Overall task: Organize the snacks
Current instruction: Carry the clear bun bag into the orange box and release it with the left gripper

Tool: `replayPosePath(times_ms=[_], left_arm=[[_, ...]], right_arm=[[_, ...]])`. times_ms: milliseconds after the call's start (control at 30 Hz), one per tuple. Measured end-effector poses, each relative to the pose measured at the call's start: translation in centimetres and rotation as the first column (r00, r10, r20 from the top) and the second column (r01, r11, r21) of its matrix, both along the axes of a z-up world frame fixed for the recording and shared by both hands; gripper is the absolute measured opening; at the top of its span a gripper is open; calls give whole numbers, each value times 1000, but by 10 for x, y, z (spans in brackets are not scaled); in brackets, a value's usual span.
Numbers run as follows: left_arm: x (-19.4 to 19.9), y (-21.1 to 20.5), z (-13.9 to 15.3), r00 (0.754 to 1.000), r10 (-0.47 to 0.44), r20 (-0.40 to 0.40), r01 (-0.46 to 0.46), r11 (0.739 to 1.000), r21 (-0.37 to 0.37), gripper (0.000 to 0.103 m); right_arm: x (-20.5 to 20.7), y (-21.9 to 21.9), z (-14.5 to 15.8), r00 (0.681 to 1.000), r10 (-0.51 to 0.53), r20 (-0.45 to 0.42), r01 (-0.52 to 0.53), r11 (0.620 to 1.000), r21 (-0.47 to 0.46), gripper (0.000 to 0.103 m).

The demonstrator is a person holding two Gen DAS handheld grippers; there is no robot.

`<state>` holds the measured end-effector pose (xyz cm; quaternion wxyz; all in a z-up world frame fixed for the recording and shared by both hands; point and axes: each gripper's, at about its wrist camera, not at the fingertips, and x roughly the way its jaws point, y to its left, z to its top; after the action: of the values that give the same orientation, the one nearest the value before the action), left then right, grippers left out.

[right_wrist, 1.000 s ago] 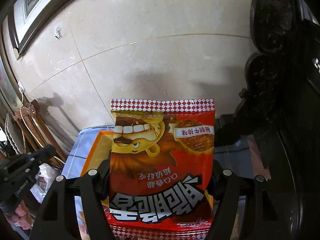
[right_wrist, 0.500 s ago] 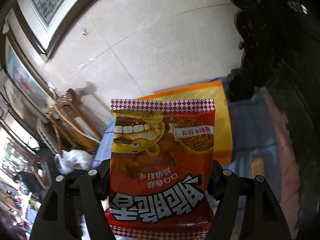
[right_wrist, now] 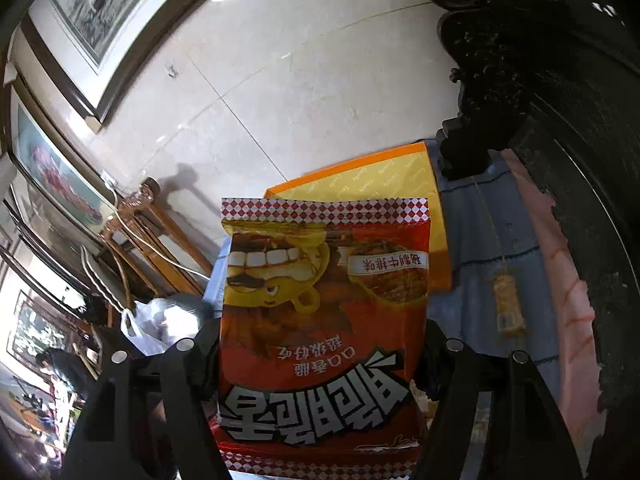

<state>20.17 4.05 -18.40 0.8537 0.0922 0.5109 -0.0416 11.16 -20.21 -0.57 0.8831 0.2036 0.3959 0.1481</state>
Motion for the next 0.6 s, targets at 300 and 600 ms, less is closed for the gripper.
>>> replayPosePath(times_ms=[300, 600], left_arm=[[24, -29, -36, 983, -123, -136, 113, 991, -79, 37], [-2, 4, 18, 994, -71, -79, 52, 974, -220, 35]], right_arm=[[-9, -30, -10, 996, -85, -6, 85, 996, 29, 72], [-20, -28, -7, 998, -68, 8, 67, 997, 47, 72]])
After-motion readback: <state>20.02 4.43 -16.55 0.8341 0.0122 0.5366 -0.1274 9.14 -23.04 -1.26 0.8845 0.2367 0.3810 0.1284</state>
